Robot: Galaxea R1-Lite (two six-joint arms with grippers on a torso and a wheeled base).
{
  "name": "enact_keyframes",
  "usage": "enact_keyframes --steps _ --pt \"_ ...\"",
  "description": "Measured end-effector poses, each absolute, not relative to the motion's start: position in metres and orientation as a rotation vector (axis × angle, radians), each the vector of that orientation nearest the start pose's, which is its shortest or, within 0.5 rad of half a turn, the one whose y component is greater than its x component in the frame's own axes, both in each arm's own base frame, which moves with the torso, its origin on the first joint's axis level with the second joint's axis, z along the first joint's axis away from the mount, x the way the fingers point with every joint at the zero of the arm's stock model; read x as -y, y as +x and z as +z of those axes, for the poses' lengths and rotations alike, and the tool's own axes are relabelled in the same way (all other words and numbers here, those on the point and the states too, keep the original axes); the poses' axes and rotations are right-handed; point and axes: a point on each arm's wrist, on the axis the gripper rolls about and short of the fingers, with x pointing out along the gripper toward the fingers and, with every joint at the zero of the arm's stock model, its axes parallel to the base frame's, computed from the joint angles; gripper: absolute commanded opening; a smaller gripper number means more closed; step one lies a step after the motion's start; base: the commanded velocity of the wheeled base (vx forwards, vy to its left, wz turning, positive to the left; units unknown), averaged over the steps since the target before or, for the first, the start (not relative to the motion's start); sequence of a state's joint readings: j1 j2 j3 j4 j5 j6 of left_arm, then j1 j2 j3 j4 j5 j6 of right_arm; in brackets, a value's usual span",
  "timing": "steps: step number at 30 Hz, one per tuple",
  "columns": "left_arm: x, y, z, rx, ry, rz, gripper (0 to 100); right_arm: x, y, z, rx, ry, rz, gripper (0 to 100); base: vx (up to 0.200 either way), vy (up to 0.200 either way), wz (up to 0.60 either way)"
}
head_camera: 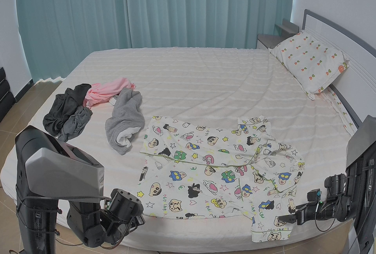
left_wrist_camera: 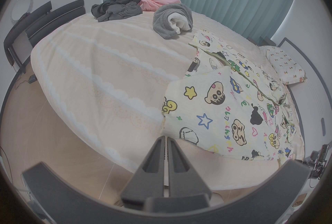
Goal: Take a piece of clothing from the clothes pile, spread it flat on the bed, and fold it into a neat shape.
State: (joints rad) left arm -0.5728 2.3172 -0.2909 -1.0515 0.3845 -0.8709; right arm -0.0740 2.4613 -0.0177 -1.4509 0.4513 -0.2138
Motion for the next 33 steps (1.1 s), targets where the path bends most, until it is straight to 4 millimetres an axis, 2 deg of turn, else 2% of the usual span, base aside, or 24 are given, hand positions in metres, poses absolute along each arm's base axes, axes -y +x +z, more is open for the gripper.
enact_keyframes --steps 4,5,17,21,22,33 --pt "0.129 0.217 -0.052 -0.844 -0.374 0.205 0 -0.004 0.202 -0.072 -0.945 0.028 0.456 100 0.0 0.0 0.0" --pt "0.13 0.218 -0.051 -0.835 -0.381 0.201 0 -0.005 0.202 -0.073 -0.951 0.023 0.456 0 0.0 0.0 0.0" --pt "0.132 0.227 -0.051 -0.79 -0.389 0.171 0 -0.009 0.203 -0.083 -0.943 0.011 0.467 0 0.0 0.0 0.0" --pt "0.128 0.223 -0.053 -0.816 -0.362 0.181 0 -0.008 0.202 -0.086 -0.956 0.016 0.467 0 0.0 0.0 0.0" --pt "0.126 0.221 -0.054 -0.824 -0.354 0.186 100 -0.008 0.202 -0.086 -0.958 0.016 0.467 0 0.0 0.0 0.0" --pt "0.12 0.217 -0.043 -0.826 -0.389 0.171 100 -0.009 0.201 -0.088 -0.968 0.016 0.467 0 0.0 0.0 0.0"
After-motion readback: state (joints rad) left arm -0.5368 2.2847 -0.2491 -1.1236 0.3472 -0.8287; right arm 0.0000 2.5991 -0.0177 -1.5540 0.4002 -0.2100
